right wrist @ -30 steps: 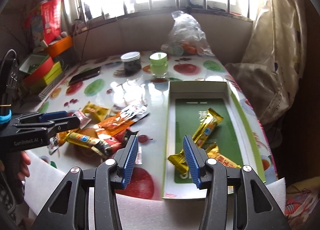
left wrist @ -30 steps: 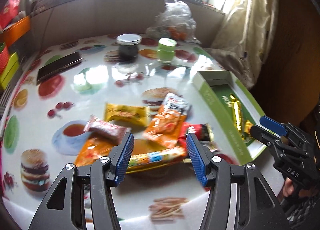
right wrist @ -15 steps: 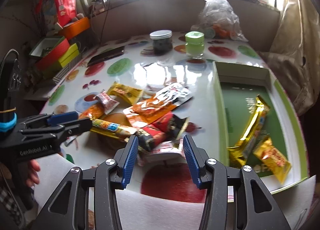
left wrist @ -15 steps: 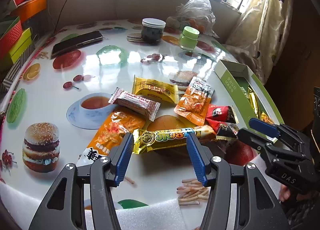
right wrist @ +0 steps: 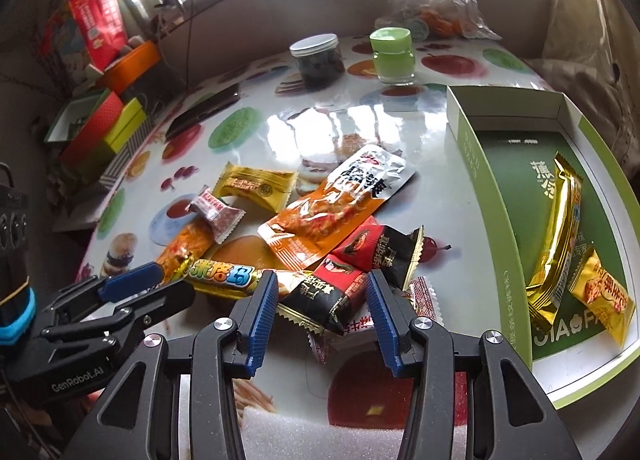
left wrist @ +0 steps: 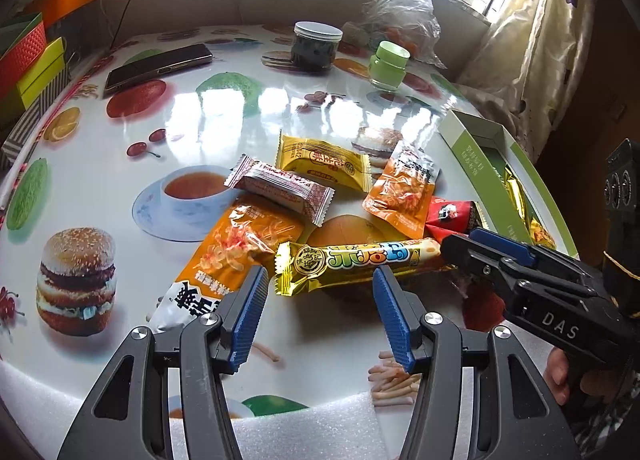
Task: Organize snacks
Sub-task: 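Grasp a red-black candy with the right gripper while the left grasps a gold stick packet, then lift both held snacks and carry them toward the green box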
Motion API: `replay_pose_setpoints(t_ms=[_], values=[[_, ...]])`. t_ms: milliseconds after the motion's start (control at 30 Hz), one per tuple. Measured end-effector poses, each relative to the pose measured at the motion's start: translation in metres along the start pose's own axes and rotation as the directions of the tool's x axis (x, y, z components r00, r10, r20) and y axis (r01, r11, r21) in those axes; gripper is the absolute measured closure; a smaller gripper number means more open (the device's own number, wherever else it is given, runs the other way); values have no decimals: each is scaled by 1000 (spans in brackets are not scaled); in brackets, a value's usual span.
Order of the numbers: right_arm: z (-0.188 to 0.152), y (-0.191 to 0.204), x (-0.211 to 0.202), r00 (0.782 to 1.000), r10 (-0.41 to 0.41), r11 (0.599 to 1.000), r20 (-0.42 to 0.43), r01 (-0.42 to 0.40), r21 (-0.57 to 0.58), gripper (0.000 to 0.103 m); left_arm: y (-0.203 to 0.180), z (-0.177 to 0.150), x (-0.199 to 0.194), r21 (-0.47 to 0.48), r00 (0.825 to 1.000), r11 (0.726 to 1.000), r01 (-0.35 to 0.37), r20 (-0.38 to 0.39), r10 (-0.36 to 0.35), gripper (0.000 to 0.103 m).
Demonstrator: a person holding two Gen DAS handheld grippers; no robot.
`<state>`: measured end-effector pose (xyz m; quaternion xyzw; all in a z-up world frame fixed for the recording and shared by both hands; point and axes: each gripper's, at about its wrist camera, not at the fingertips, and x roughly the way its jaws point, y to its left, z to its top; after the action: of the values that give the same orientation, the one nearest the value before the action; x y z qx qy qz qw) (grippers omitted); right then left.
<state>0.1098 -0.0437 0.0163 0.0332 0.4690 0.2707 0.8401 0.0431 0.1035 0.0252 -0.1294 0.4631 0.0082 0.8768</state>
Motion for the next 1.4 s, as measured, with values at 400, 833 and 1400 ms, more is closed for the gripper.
replay_pose_setpoints(t_ms=[400, 833, 1400], values=[[-8, 4, -9, 1000, -8, 999, 5, 8, -52, 81, -6, -2, 5, -46, 999, 998, 36, -37, -37, 47], [-23, 7, -16, 996, 87, 995, -24, -88, -44, 82, 2, 4, 20, -218, 990, 972, 88, -87, -109, 47], [-32, -6, -24, 987, 155, 988, -40, -155, 13, 82, -12, 11, 30, -181, 996, 983, -31, -89, 15, 47]])
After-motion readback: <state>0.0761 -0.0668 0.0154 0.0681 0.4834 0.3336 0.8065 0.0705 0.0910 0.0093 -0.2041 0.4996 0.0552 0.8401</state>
